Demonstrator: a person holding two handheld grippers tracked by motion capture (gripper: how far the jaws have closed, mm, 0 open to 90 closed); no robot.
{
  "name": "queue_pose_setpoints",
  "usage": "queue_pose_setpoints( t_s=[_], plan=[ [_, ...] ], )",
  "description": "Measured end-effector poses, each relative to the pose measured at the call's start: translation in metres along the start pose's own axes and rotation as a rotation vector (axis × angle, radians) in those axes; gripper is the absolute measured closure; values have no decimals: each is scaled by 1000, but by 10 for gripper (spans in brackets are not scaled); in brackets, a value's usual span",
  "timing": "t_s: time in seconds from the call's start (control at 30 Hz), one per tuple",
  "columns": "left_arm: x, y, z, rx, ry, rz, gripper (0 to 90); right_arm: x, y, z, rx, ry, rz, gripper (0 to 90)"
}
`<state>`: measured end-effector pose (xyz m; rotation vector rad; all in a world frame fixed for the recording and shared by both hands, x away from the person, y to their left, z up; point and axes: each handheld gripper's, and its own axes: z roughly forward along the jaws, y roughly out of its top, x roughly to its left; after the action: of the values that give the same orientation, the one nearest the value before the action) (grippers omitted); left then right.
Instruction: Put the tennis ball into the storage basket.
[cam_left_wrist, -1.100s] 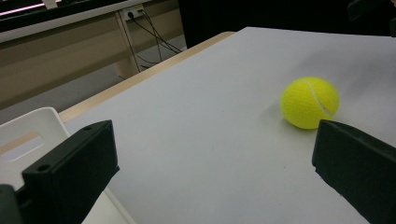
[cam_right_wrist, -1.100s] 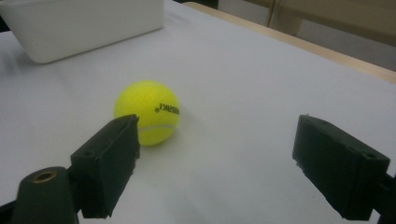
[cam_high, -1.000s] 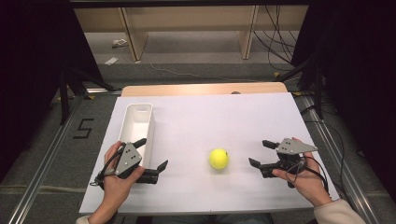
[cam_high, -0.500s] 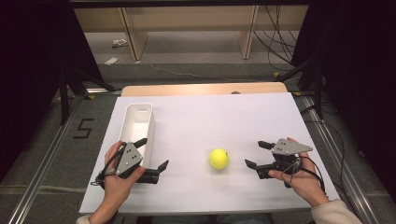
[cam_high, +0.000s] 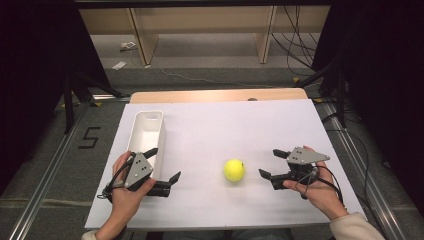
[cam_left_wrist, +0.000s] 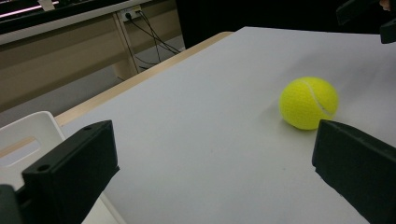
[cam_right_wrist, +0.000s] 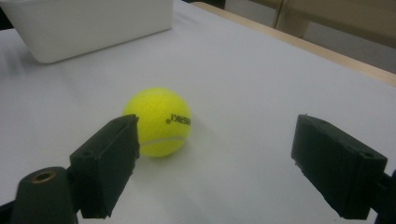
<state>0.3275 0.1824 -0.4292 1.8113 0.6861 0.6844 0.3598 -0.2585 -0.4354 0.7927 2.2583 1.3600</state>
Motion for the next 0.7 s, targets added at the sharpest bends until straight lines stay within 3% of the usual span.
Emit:
queue_pose_setpoints(
  t_s=[0.53, 0.7],
  plan=[
    [0, 0, 1, 5, 1, -1, 0, 6, 5, 11, 2, 8, -15, 160],
    [0, 0, 1, 5, 1, 1, 0, 11, 8, 21, 13, 23, -27, 159]
  ],
)
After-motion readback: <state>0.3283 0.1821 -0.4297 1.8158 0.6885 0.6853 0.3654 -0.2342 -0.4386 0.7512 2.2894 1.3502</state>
